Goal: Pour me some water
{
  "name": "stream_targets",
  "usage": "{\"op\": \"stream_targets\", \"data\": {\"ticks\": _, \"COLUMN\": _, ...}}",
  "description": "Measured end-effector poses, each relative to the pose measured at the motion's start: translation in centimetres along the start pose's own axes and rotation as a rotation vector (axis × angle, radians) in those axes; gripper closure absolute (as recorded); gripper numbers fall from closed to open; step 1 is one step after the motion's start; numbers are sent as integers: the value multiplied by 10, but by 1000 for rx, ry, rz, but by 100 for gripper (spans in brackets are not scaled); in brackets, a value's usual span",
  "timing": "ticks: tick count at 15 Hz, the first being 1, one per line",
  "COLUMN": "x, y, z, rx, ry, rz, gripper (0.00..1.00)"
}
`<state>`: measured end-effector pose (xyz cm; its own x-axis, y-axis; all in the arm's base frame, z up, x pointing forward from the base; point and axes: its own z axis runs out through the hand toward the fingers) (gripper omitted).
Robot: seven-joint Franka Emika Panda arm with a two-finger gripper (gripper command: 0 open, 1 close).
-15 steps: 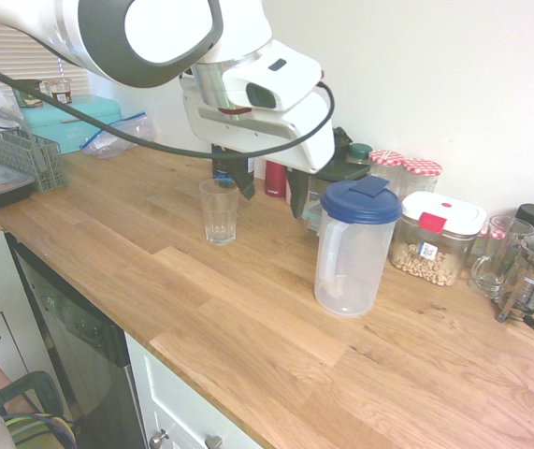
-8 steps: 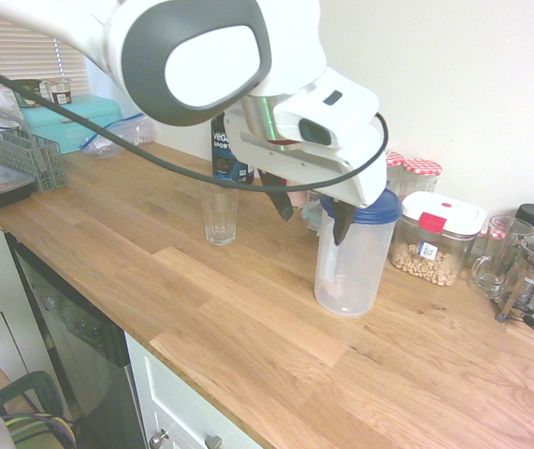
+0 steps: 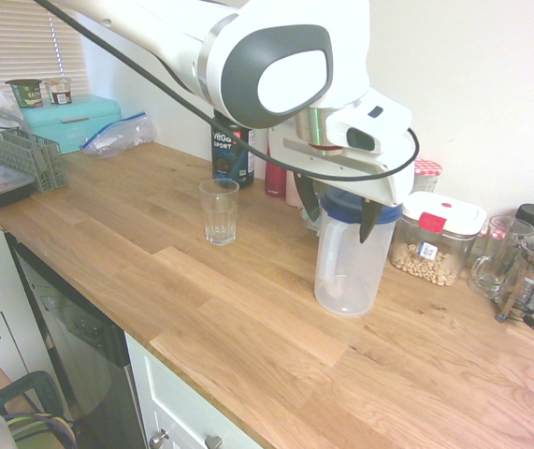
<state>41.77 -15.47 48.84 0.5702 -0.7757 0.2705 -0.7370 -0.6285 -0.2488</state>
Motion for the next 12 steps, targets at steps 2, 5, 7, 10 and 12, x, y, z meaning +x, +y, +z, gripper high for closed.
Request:
{"op": "stream_targets", "data": {"ticks": 2, "x": -1, "y": -1, "z": 8, "rx": -7, "ry": -9, "rz": 0, "gripper": 100}}
{"op": "stream_targets", "data": {"ticks": 5, "x": -1, "y": -1, "z": 17, "rx": -15, "ry": -18, "rz": 9, "gripper": 100}}
{"op": "stream_targets", "data": {"ticks": 7, "x": 1, "y": 0, "z": 21, "rx": -14, "ry": -20, "rz": 16, "gripper": 100}}
{"op": "stream_targets", "data": {"ticks": 10, "x": 1, "y": 1, "z": 24, "rx": -16, "ry": -23, "rz": 18, "gripper": 100}}
{"op": "stream_targets", "data": {"ticks": 12, "x": 1, "y": 1, "z": 26, "rx": -17, "ry": -24, "rz": 18, "gripper": 100}}
